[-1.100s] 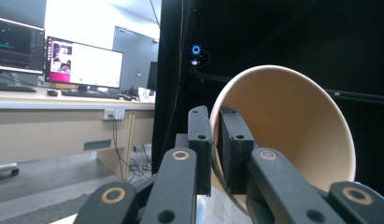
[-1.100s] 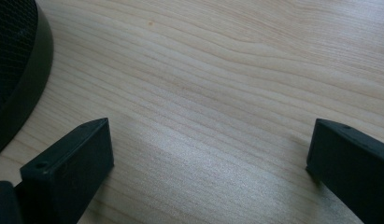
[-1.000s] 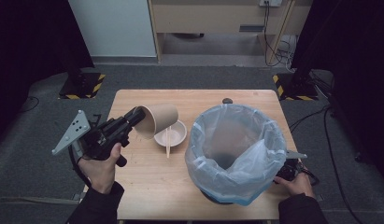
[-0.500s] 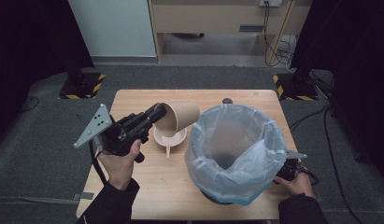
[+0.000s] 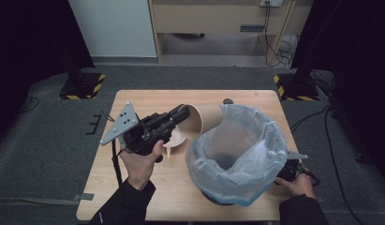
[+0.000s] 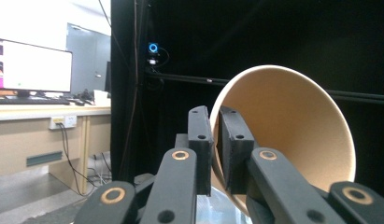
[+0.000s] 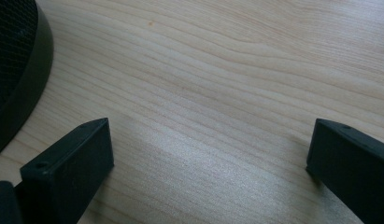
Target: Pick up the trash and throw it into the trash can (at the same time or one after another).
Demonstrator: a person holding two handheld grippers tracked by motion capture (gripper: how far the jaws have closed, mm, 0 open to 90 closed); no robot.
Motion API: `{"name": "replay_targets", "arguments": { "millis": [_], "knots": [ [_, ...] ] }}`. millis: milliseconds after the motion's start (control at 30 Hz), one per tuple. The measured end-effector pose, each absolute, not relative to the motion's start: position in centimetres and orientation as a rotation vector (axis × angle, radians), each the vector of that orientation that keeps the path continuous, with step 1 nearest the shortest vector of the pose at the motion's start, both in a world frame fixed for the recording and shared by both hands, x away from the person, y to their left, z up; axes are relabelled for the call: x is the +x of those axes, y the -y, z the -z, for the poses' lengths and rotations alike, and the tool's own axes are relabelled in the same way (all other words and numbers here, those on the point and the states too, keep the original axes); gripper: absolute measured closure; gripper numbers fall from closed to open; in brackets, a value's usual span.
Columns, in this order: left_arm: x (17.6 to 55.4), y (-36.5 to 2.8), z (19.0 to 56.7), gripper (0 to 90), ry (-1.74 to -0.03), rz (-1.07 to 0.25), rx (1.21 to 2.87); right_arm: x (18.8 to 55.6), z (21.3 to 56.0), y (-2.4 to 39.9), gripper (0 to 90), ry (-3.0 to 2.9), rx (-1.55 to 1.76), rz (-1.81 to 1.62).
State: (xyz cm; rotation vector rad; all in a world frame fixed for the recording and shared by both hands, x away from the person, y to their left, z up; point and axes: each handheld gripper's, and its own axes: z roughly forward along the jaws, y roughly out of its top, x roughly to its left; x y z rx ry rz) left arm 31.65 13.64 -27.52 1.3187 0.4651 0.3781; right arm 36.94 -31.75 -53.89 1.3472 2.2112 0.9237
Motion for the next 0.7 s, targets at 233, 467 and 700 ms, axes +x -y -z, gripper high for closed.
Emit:
{"name": "replay_targets", "arguments": {
  "millis": [233, 467, 700],
  "knots": [
    [32.1, -10.9, 27.9, 83.6, -0.442, -0.343, 1.381, 37.0, 53.9, 31.8, 0.8, -2.210, 1.345, -0.925],
    [33.0, -8.7, 29.0, 76.9, -0.420, -0.305, 1.442, 36.9, 53.9, 31.7, 0.8, -2.211, 1.348, -0.923],
    [33.4, -9.1, 29.1, 58.6, -0.414, -0.331, 1.426, 36.9, 53.9, 31.8, 0.8, -2.210, 1.348, -0.923]
  ]
}}
